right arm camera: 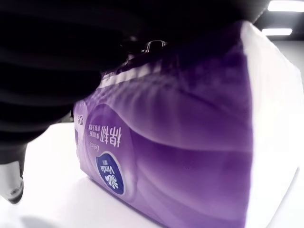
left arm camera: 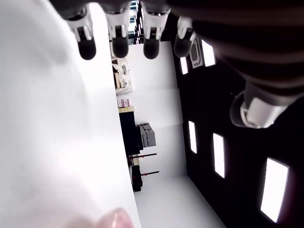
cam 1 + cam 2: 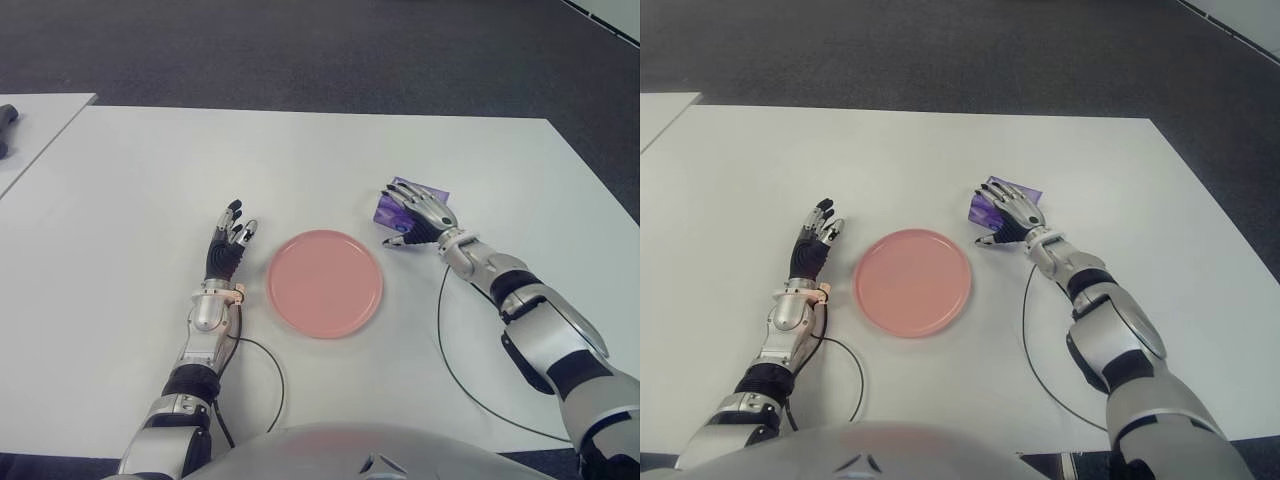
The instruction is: Put the tissue paper into the plate.
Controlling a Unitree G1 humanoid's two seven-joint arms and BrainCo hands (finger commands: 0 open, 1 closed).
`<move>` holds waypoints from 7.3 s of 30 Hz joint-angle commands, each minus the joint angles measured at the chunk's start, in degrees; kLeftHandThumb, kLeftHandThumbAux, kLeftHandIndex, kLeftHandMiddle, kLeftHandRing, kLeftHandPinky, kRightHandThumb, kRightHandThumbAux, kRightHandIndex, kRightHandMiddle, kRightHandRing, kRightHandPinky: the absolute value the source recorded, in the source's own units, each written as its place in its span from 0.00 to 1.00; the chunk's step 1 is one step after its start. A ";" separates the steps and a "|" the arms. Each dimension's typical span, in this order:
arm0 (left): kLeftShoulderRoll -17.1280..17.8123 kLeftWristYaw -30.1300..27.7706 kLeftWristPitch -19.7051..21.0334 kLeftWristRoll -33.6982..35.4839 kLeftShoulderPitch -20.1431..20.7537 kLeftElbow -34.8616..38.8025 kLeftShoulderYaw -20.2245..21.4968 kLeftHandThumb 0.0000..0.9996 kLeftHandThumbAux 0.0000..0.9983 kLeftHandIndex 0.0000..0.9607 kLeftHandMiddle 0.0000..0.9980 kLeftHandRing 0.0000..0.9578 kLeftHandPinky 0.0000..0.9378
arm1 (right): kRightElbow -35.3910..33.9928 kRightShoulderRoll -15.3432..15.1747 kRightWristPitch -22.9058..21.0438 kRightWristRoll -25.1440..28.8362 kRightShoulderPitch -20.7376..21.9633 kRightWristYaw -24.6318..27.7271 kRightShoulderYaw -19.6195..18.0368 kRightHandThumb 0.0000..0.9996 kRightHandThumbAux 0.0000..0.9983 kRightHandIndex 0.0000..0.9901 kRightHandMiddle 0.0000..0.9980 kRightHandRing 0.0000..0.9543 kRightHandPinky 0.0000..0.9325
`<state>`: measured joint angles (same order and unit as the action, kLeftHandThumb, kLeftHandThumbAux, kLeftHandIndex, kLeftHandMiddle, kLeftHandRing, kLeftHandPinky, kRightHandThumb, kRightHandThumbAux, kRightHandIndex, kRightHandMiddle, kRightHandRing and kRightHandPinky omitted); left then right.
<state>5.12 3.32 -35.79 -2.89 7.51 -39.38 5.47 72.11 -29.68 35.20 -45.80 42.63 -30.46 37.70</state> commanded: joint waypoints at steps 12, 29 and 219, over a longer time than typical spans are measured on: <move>-0.05 -0.25 1.65 -0.68 -1.75 -1.63 -0.80 0.00 0.44 0.00 0.00 0.00 0.00 | 0.03 -1.57 1.52 -0.37 -5.53 3.70 0.65 0.19 0.57 0.00 0.02 0.00 0.00; -0.50 0.32 4.89 -0.56 -0.47 -1.27 -0.45 0.00 0.41 0.00 0.00 0.00 0.00 | 0.52 -1.02 0.90 -0.30 -4.98 4.15 0.61 0.19 0.57 0.00 0.02 0.00 0.00; -0.42 0.86 4.19 -0.71 -2.42 0.01 -0.21 0.00 0.43 0.00 0.00 0.00 0.00 | 4.76 9.26 -17.12 1.81 -6.79 -2.35 -5.55 0.37 0.55 0.16 0.21 0.23 0.30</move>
<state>4.85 3.84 -32.44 -3.28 7.14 -37.72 5.62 73.80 -25.27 21.25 -44.07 40.55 -34.28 31.51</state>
